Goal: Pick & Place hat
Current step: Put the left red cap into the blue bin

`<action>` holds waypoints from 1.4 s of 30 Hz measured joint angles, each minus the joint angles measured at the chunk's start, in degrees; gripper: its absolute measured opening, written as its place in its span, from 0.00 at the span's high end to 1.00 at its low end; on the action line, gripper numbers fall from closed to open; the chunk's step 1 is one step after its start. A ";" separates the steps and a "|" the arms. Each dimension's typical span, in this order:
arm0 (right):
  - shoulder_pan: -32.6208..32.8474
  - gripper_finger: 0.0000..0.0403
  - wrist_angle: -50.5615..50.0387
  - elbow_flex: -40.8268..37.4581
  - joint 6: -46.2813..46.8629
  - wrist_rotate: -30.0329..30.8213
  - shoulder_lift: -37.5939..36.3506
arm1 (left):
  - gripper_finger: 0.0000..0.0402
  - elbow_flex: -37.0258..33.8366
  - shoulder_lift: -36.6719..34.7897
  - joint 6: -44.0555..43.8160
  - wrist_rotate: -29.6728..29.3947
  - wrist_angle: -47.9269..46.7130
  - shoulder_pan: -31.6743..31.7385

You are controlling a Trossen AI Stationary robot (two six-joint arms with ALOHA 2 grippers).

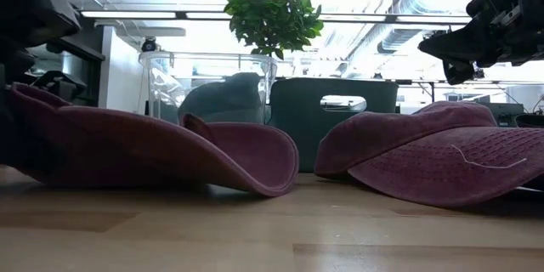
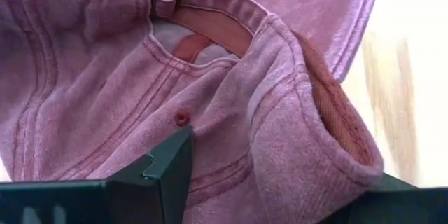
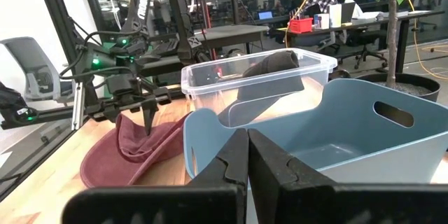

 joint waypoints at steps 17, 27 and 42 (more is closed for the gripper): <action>0.00 1.00 0.02 -0.01 0.00 0.00 0.00 | 0.98 0.02 0.00 -0.49 3.85 0.06 -0.02; 0.00 1.00 0.04 0.01 0.01 -0.02 -0.02 | 1.00 2.72 -2.13 -4.13 10.19 -1.38 -0.02; 0.01 1.00 -0.07 0.01 -0.01 0.02 -0.02 | 1.00 14.41 -9.11 -5.18 10.10 -7.17 -0.02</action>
